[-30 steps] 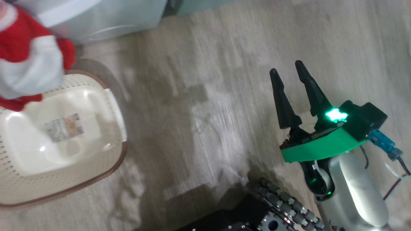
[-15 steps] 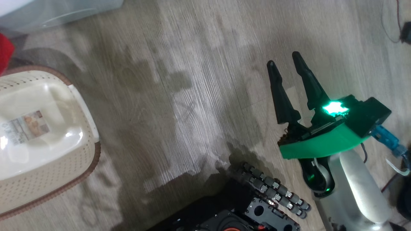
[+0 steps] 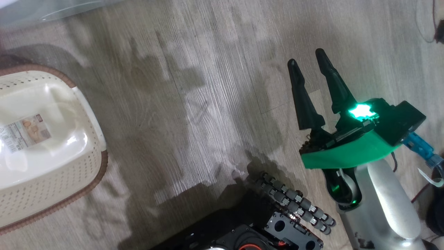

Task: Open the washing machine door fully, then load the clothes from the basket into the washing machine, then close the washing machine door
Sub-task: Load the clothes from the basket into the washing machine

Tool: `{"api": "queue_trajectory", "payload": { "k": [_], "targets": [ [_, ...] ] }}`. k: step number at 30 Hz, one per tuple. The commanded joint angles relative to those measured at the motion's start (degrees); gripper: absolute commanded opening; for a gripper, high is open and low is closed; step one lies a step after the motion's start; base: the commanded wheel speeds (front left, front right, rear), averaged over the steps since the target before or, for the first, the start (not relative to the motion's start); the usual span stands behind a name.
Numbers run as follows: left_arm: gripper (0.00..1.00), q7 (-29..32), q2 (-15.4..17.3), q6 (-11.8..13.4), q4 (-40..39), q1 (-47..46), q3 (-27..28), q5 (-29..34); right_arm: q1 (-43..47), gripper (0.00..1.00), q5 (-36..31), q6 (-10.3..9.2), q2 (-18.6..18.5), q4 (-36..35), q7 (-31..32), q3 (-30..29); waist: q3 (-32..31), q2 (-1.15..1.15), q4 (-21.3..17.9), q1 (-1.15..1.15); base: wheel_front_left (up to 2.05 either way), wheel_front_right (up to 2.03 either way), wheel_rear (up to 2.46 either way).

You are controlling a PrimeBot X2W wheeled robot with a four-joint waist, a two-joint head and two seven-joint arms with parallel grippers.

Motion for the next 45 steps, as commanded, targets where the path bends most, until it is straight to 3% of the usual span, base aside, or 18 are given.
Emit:
{"api": "queue_trajectory", "payload": {
  "k": [1,8,9,12,18,25,36,45],
  "targets": [
    [0.0,-0.4,3.0,-0.5,-1.1,1.7,0.0,0.6,0.8,1.0,0.0,0.0,-0.2,-1.7,-0.5,0.8,-0.1,0.0,0.2,0.0,0.0,0.0,0.0],
    [0.0,-0.8,2.5,-1.4,-0.3,6.0,-1.3,1.8,0.9,1.0,-0.4,0.0,-0.2,-1.4,-0.5,0.4,-0.5,0.0,1.2,0.0,0.0,0.0,0.0],
    [0.13,-0.8,2.4,-1.5,-0.5,6.6,-1.6,2.1,0.8,1.0,-0.5,0.0,-0.2,-1.4,-0.5,0.4,-0.6,0.0,1.4,0.0,0.0,0.0,0.0],
    [1.0,-0.8,2.2,-0.7,-0.7,7.8,-1.8,2.7,0.6,1.0,-0.8,0.0,-0.2,-1.1,-0.5,0.3,-1.1,0.0,1.8,0.0,0.0,0.0,0.0],
    [1.0,-0.8,1.8,0.8,-1.9,10.1,-2.4,4.2,0.7,1.0,-1.2,0.0,-0.2,-0.4,-0.5,0.0,-2.8,0.0,2.5,0.0,0.0,0.0,0.0],
    [1.0,-0.9,-0.5,3.5,-8.4,18.9,-0.6,4.8,1.7,1.0,-2.6,0.0,-0.2,0.4,-0.5,-1.5,-6.6,0.0,5.1,0.0,0.0,0.0,0.0],
    [1.0,-0.9,-8.6,8.6,-33.0,39.8,5.5,5.5,2.4,1.0,-5.4,0.0,-0.2,1.5,-0.5,-3.4,-10.7,0.0,10.7,0.0,0.0,0.0,0.0],
    [1.0,-0.9,-17.5,12.1,-49.8,58.3,5.5,8.3,2.3,1.0,-7.7,0.0,-0.2,2.4,0.1,-4.9,-14.3,0.0,14.7,0.0,0.0,0.0,0.0]
  ]
}}
